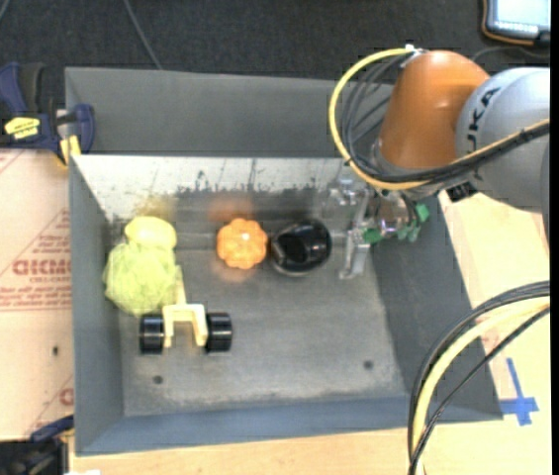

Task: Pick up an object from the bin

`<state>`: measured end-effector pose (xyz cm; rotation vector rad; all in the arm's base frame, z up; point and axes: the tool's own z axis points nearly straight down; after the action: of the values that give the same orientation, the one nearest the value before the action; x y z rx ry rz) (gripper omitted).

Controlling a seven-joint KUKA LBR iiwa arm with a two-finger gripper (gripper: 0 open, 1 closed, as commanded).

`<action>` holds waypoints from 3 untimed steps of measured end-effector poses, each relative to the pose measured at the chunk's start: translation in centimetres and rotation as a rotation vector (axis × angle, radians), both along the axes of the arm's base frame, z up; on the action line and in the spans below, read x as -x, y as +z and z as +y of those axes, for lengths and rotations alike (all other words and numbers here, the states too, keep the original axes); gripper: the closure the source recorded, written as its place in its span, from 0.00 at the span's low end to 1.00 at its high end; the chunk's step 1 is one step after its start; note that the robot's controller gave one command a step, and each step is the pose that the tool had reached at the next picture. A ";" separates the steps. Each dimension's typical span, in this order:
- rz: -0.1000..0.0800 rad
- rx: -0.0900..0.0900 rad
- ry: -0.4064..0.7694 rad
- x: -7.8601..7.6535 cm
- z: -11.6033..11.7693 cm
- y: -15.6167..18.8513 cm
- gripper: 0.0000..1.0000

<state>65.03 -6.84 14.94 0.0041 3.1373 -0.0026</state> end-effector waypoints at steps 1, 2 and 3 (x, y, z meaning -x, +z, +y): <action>0.003 -0.001 -0.218 0.2 4.4 -1.0 0.00; -0.003 0.000 -0.081 -0.2 6.1 -1.1 0.00; 0.002 -0.002 -0.460 0.7 8.3 -0.1 0.00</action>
Offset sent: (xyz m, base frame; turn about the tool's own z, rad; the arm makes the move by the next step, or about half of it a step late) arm 0.0011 0.0623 -0.0129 0.0821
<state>64.29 1.45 14.89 0.7202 3.0558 -0.0015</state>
